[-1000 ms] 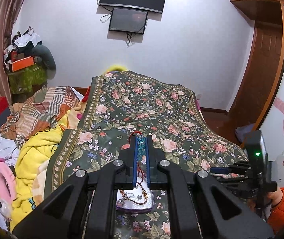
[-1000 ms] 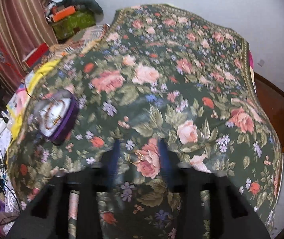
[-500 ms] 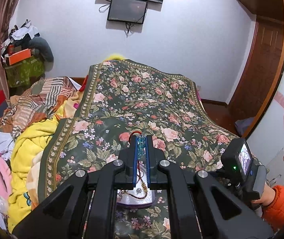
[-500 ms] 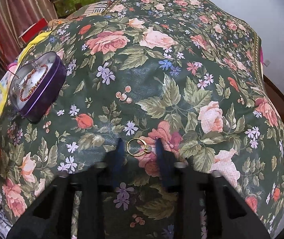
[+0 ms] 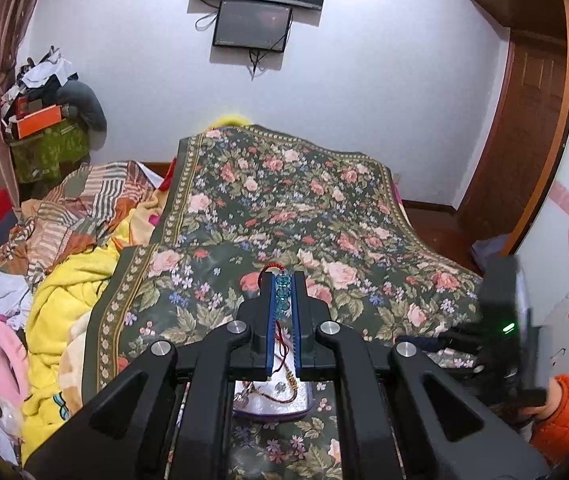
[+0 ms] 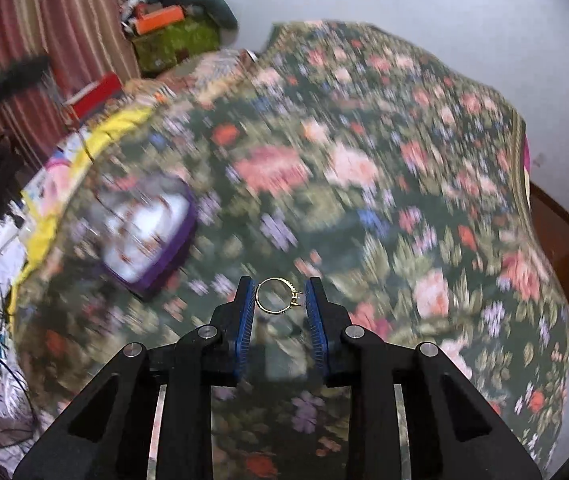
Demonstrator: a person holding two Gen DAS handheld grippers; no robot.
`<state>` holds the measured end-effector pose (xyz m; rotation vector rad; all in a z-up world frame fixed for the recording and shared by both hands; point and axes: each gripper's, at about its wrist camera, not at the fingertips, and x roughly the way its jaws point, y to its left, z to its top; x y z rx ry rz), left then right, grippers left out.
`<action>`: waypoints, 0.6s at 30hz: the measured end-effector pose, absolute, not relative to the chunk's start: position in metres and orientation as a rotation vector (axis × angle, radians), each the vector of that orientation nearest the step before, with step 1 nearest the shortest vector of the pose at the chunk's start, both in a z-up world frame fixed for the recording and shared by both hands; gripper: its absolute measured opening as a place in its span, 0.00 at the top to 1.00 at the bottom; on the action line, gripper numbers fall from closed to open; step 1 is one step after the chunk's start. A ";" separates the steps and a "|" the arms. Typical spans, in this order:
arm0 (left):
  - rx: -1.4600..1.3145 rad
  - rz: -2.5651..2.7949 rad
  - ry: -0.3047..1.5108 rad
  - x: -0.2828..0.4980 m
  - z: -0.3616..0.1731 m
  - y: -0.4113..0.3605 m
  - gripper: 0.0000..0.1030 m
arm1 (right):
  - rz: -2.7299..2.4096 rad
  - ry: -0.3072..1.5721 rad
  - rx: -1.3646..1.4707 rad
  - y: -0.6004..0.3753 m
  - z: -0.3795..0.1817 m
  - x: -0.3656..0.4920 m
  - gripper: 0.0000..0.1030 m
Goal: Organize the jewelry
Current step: 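Grasp the gold ring with the right tool while the left tool holds the bracelet over the tin, then open both tools to drop the bracelet and gold ring into the tin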
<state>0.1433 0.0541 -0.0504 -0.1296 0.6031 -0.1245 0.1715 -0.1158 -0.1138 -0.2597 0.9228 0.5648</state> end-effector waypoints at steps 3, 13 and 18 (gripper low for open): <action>-0.135 -0.125 0.630 0.145 -0.059 0.057 0.95 | 0.601 0.875 -0.246 -0.103 -0.101 0.168 0.77; -0.166 -0.150 0.722 0.156 -0.087 0.070 0.95 | 0.677 0.844 -0.242 -0.066 -0.099 0.165 0.77; -0.151 -0.154 0.757 0.160 -0.100 0.072 0.95 | 0.695 0.852 -0.260 -0.052 -0.107 0.167 0.77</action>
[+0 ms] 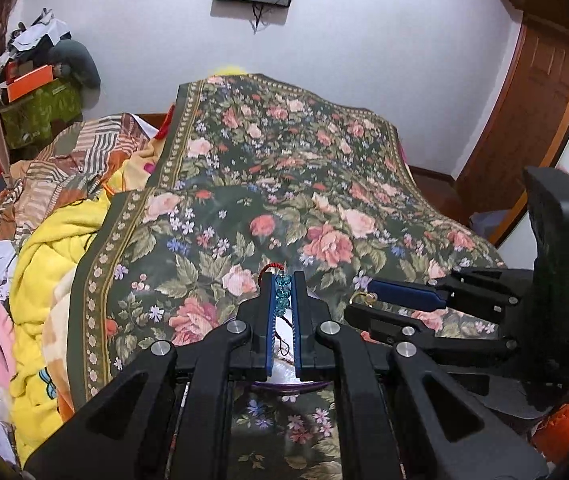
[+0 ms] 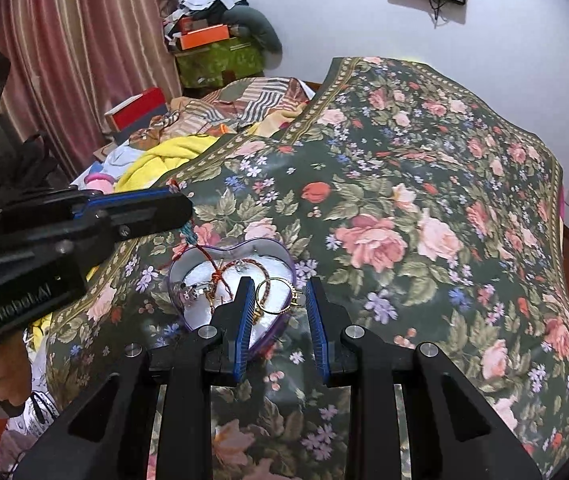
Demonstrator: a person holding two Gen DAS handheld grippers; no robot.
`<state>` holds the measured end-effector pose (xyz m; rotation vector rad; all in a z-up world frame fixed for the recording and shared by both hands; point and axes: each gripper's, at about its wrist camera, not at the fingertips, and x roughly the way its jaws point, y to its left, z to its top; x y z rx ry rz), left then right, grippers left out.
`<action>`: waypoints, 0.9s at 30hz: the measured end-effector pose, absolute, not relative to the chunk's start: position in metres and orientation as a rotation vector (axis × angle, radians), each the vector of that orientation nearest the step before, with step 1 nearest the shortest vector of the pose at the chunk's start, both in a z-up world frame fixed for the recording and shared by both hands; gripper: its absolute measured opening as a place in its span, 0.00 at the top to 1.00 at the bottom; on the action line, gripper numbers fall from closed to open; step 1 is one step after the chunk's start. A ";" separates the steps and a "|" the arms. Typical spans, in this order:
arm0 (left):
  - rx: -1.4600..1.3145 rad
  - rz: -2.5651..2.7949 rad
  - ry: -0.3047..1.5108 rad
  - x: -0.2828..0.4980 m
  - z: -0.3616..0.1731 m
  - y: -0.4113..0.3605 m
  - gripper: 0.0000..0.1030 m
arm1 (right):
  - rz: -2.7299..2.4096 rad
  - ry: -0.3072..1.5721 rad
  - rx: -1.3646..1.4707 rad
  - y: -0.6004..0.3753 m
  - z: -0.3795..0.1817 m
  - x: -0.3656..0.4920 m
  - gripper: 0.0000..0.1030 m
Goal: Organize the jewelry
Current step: 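Open both tools to drop the bracelet and gold ring into the tin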
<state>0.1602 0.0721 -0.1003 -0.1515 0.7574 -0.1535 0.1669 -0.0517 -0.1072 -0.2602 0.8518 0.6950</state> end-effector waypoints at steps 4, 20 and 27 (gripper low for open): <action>-0.153 -0.160 0.778 0.164 -0.108 0.074 0.95 | 0.709 0.865 -0.267 -0.043 -0.113 0.171 0.77; -0.143 -0.132 0.770 0.171 -0.106 0.084 0.95 | 0.735 0.878 -0.327 -0.028 -0.121 0.178 0.77; -0.130 -0.103 0.729 0.157 -0.087 0.083 0.94 | 0.701 0.836 -0.255 -0.048 -0.092 0.173 0.77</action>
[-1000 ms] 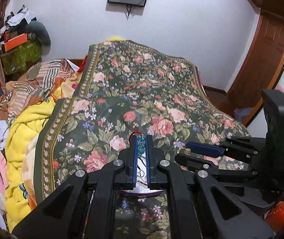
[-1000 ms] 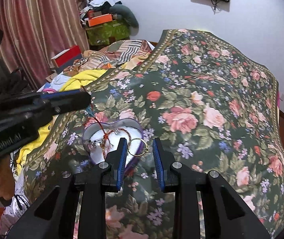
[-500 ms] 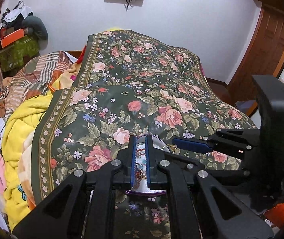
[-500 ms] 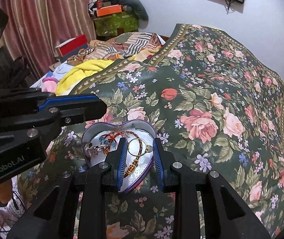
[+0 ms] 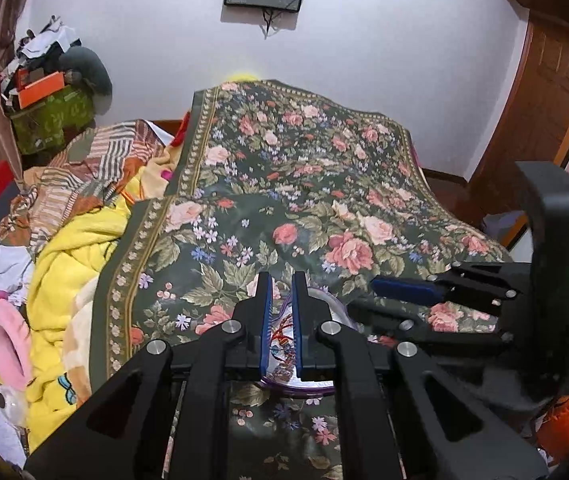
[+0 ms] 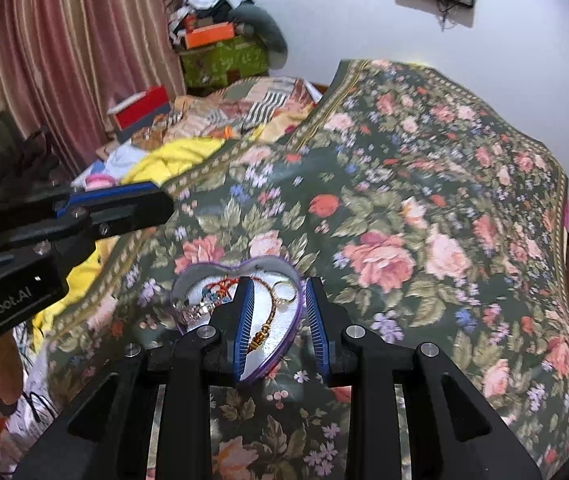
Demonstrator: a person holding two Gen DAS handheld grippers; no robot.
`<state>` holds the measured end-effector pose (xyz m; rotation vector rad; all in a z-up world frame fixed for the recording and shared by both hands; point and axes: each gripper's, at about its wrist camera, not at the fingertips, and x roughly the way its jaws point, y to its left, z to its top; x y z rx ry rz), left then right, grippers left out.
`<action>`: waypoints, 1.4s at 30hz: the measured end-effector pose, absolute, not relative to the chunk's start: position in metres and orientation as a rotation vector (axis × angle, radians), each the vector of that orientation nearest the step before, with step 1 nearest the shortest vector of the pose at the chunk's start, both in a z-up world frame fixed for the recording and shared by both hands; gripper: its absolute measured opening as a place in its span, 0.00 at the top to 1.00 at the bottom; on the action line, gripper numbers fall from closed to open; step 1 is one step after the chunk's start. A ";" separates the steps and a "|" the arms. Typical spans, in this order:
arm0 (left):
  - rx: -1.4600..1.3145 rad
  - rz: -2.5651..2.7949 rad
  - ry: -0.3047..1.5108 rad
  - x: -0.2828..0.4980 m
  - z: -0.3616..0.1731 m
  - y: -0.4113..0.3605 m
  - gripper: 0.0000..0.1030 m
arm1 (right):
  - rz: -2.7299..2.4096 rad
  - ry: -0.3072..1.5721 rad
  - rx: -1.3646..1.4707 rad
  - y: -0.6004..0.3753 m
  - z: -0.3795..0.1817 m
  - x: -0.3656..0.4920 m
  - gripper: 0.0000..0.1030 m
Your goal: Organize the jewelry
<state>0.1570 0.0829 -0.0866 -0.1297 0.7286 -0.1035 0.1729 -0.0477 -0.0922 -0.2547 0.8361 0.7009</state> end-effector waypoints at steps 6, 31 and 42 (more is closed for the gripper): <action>-0.110 -0.090 0.647 0.132 -0.053 0.074 0.94 | 0.662 0.719 -0.181 -0.075 -0.041 0.154 0.77; -0.020 0.055 0.147 -0.064 0.068 0.030 0.46 | 0.521 0.192 -0.037 -0.127 0.072 -0.009 0.49; -0.015 0.097 0.139 -0.077 0.065 0.025 0.17 | 0.432 0.147 -0.029 -0.133 0.074 -0.018 0.07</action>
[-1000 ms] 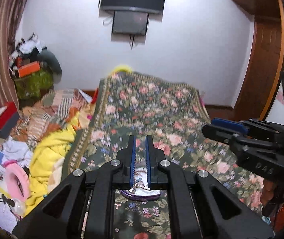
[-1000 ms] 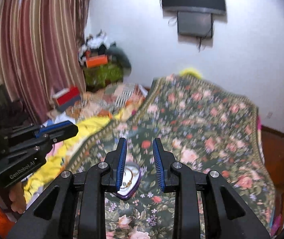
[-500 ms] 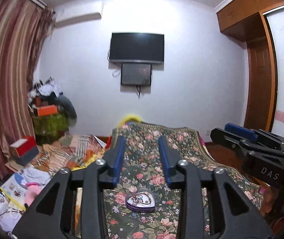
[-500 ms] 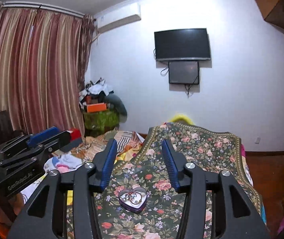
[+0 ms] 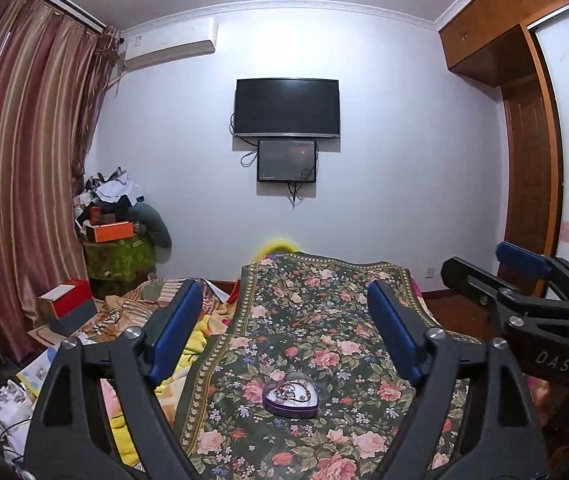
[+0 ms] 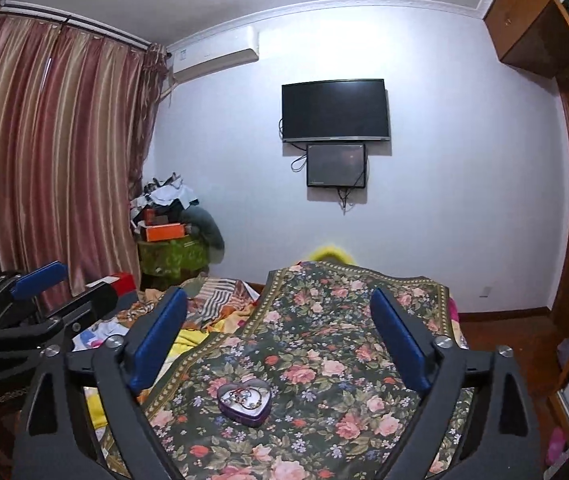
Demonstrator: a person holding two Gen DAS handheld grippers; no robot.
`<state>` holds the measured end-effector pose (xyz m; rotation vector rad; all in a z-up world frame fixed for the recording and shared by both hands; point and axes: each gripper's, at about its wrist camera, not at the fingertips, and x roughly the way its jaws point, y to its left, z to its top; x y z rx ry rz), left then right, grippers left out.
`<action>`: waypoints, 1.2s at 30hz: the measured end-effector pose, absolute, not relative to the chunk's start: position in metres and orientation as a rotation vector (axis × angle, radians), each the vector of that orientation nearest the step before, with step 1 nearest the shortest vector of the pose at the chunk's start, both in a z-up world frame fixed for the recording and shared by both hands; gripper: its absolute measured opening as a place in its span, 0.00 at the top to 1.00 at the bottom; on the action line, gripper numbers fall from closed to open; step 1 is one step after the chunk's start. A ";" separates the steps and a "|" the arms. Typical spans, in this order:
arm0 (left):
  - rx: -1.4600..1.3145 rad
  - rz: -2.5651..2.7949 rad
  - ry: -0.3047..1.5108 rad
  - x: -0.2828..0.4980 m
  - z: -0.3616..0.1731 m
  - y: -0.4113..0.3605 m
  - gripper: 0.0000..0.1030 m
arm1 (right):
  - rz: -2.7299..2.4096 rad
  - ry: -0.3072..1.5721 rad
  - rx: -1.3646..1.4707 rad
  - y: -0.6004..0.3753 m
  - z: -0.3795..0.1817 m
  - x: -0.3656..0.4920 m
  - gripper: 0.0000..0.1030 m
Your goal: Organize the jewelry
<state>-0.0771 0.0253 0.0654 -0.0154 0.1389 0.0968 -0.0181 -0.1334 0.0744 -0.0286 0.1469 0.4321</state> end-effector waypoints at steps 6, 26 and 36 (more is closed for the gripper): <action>-0.023 0.111 0.139 -0.079 0.064 0.028 0.13 | 0.426 0.146 -0.020 -0.139 0.073 -0.021 0.05; -0.044 0.139 0.150 -0.079 0.058 0.031 0.03 | 0.425 0.163 -0.035 -0.140 0.068 -0.029 0.05; -0.053 0.139 0.168 -0.076 0.056 0.035 0.02 | 0.419 0.176 -0.033 -0.140 0.067 -0.025 0.00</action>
